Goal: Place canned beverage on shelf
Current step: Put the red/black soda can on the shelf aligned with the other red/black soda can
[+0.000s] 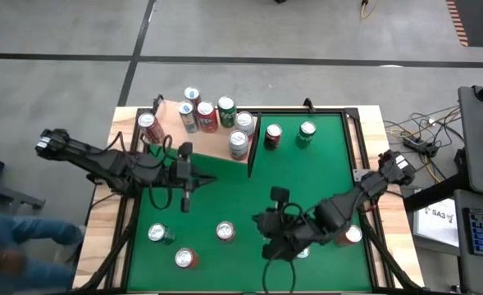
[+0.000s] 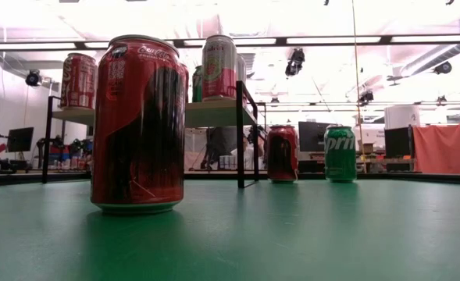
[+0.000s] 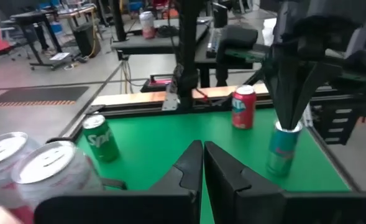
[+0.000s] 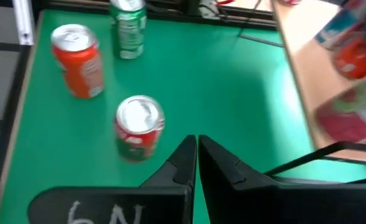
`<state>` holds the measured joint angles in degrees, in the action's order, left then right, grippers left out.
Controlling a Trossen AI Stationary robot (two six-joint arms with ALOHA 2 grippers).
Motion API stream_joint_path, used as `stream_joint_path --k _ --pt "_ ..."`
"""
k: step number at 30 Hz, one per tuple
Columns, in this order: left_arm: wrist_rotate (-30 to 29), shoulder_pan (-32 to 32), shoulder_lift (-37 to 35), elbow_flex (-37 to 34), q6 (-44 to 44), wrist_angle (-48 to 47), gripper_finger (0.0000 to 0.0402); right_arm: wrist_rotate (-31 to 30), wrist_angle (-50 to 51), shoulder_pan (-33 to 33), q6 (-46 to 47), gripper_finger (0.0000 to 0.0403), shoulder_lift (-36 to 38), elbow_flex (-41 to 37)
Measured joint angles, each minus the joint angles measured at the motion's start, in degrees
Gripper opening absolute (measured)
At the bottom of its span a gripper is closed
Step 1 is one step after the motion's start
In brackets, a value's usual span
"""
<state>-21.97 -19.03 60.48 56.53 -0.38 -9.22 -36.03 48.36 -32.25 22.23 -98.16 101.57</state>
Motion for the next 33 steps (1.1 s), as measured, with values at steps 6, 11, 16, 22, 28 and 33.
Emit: stream_joint_path --k 6,11,16,22,28,33 --pt "-0.08 -3.41 2.11 0.0 -0.82 1.56 0.0 -0.17 -6.23 -2.59 -0.92 0.0009 0.01 -3.48" --pt "-0.13 -5.37 2.75 0.0 -2.54 3.16 0.0 -0.17 -8.37 -2.76 -3.6 0.0009 0.1 -4.33" --pt "-0.18 -6.18 2.98 0.0 -2.57 5.79 0.0 -1.03 -8.45 -2.48 -4.19 0.0009 0.12 -4.9" --pt "-0.12 -6.3 2.91 0.0 -2.99 4.99 0.0 -3.08 -8.47 -1.98 -5.7 0.0009 0.12 -5.06" --pt "1.07 -6.82 2.91 0.02 -5.0 0.71 0.0 -3.08 -8.44 -1.42 -5.89 0.0009 0.12 -5.19" --pt "2.0 -6.82 2.87 0.02 -5.42 -1.81 0.0 -3.05 -8.46 -1.01 -6.97 0.0009 0.12 -5.23"
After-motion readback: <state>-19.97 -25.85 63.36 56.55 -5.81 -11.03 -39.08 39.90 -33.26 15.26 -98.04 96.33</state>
